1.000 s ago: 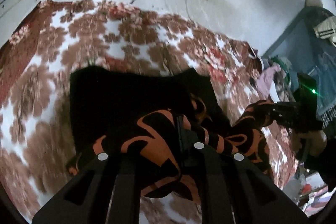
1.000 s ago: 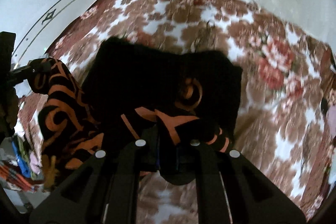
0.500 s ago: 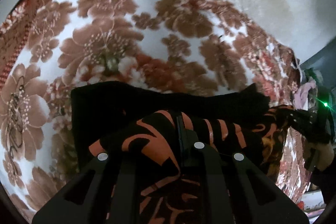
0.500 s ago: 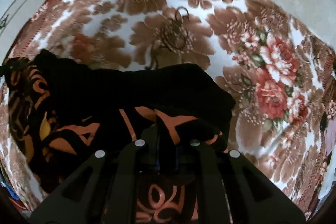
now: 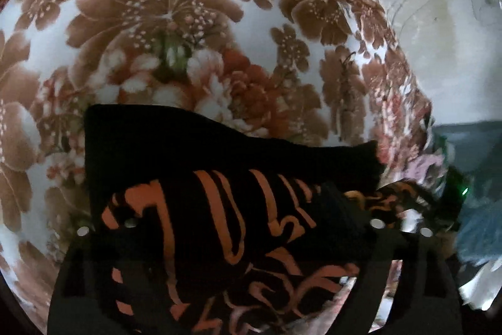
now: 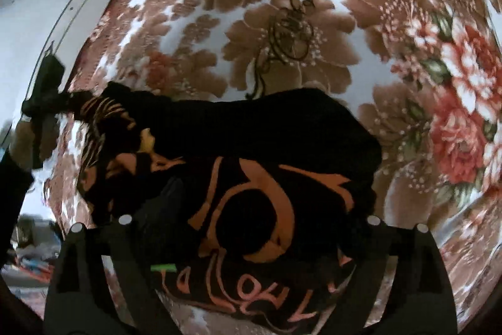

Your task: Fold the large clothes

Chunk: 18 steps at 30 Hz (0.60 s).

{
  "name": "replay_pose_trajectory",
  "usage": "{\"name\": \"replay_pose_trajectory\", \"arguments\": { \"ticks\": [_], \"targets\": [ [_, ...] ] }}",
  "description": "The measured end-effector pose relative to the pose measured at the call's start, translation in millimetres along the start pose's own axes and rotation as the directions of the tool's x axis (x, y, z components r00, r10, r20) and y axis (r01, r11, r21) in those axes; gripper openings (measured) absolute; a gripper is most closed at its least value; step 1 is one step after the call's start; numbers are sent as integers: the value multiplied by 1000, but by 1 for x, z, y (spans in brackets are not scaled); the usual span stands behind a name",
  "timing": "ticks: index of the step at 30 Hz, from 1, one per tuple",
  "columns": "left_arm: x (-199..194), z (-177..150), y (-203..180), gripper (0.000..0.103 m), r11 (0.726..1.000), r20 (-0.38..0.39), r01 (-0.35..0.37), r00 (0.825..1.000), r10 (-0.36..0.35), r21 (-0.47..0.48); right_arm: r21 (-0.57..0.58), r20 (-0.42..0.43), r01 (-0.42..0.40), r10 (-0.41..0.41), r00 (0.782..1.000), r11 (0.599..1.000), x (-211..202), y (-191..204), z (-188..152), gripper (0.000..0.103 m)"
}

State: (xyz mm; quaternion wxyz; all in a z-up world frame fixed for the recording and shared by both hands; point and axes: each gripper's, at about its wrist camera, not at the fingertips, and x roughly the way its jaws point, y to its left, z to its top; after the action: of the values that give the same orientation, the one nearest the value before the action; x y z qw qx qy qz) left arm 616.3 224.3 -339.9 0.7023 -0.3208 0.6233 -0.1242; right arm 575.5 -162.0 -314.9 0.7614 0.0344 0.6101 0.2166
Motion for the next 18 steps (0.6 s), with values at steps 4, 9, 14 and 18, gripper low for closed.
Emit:
{"name": "replay_pose_trajectory", "arguments": {
  "ticks": [4, 9, 14, 18],
  "targets": [
    [-22, 12, -2, 94, 1000, 7, -13, 1000, 13, -24, 71, -9, -72, 73, 997, 995, -17, -17, 3, 94],
    [-51, 11, -20, 94, 970, 117, -213, 973, 200, 119, 22, 59, 105, -106, 993, 994, -44, -22, 2, 98],
    [-53, -28, -33, 95, 729, 341, -543, 837, 428, 417, -174, 157, 364, -339, 927, 915, -42, -12, -17, 98],
    [-45, -61, -2, 95, 528, 428, -672, 739, 520, 519, -243, 176, 439, -406, 897, 865, -17, -29, -51, 98]
  ]
}}
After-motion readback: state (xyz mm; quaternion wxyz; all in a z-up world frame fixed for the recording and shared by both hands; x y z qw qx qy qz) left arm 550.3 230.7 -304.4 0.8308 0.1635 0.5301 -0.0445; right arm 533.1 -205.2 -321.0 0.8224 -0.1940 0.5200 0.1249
